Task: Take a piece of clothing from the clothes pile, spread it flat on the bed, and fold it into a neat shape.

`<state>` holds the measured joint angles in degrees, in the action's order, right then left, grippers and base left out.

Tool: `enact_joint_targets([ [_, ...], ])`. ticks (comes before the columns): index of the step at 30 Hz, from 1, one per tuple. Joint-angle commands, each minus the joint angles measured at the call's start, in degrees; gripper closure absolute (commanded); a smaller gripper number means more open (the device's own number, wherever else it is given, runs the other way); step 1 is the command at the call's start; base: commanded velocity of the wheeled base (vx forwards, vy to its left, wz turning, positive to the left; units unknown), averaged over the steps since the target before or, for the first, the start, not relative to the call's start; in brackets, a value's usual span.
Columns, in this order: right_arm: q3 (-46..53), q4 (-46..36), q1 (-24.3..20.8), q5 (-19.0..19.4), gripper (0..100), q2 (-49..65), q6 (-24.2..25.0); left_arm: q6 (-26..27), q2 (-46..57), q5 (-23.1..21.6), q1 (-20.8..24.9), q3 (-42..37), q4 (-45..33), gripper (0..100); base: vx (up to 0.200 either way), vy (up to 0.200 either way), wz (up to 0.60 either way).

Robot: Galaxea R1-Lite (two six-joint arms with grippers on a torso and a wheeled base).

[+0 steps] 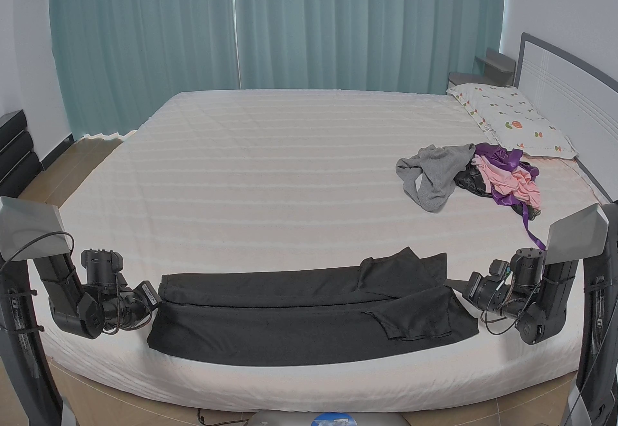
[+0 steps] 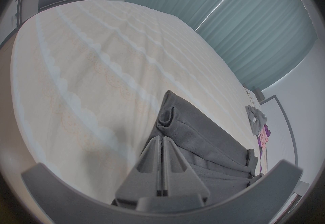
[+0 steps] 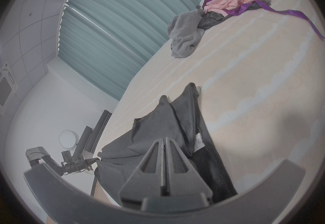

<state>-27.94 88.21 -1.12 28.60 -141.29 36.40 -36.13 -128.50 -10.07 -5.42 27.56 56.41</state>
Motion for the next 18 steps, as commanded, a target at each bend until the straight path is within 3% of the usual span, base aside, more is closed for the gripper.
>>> enact_joint_targets([
  [1,-1.33,-1.55,-0.11,-0.03,100,-1.45,-0.01,0.01,-2.19,1.54,0.42,1.0,0.02,100,0.0,0.0,0.0],
  [12,-2.56,-3.13,-1.16,-0.03,100,-2.94,-0.19,0.1,-2.46,1.9,0.77,1.27,-0.16,100,0.0,0.0,0.0],
  [13,-2.56,-3.31,-1.16,-0.12,0,-2.94,-0.19,0.1,-2.46,1.9,0.77,1.27,-0.16,0,0.0,0.0,0.0],
  [18,-2.47,-3.48,-1.16,-0.03,0,-2.59,-0.19,0.27,-2.46,1.9,0.94,1.27,-0.16,0,0.0,0.0,0.0],
])
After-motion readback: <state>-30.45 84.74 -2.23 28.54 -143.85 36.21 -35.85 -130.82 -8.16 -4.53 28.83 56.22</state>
